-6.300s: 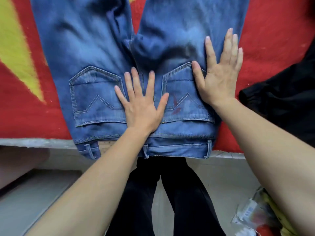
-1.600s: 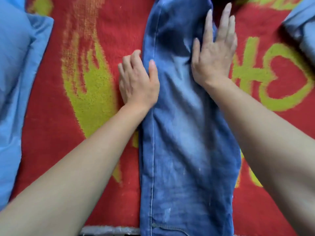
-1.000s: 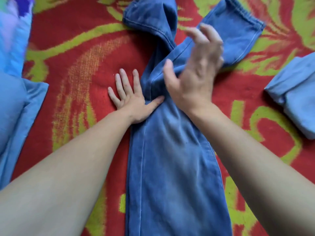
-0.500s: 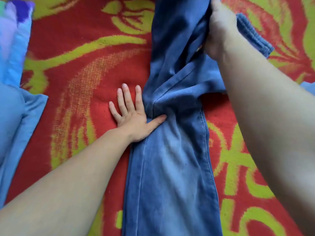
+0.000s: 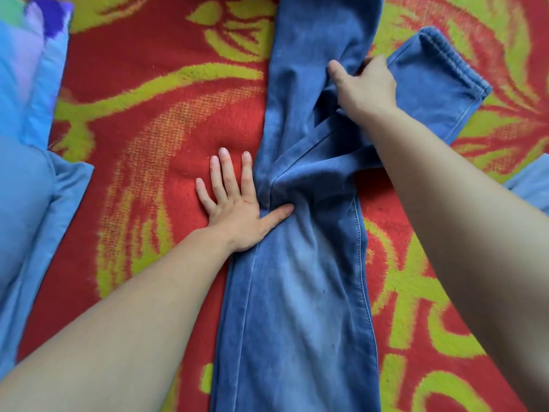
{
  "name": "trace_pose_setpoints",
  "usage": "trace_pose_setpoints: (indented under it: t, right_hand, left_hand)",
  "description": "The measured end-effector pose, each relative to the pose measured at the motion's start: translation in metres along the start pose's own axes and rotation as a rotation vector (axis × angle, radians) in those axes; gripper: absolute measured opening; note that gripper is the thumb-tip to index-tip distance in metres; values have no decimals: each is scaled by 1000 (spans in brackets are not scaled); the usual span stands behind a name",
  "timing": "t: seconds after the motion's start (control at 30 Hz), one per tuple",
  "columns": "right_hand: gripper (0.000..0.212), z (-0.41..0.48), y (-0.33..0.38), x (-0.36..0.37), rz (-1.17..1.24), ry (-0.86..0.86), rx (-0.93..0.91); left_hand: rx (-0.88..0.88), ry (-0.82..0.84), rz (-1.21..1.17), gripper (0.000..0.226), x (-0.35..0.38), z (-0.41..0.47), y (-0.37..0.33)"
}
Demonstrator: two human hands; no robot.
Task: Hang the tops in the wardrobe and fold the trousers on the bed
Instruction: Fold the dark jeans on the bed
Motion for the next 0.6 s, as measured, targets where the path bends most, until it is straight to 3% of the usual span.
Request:
trace_pose_setpoints:
  t: [0.2, 0.27, 0.4, 0.47, 0.53, 0.6]
  right_hand:
    - [85, -14, -8, -16, -250, 329, -124]
    - [68, -13, -11, -24, -284, 300, -139]
    - [32, -23, -33, -34, -245, 62, -51]
    - [32, -35, -38, -28, -281, -17, -53]
    - [46, -42, -35, -24, -301, -14, -23]
    - [62, -41, -32, -26, -280, 59, 36]
  left_hand:
    - [-7, -31, -2, 119, 2, 1, 1]
    - [0, -43, -5, 119, 4, 2, 2]
    - [-3, -58, 2, 123, 8, 5, 4]
    - [7, -39, 6, 130, 7, 5, 1]
    - [20, -40, -27, 132, 2, 0, 1]
    - [1, -147, -171, 117, -12, -7, 1]
Point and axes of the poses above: each hand's wrist, its own z-axis towards the middle knuckle, its own x-axis out of the palm, y = z × x, the point moved 3 cm from there along z, towards the middle knuckle, and after that the axes turned 4 degrees about z, right-handed, at the moved point
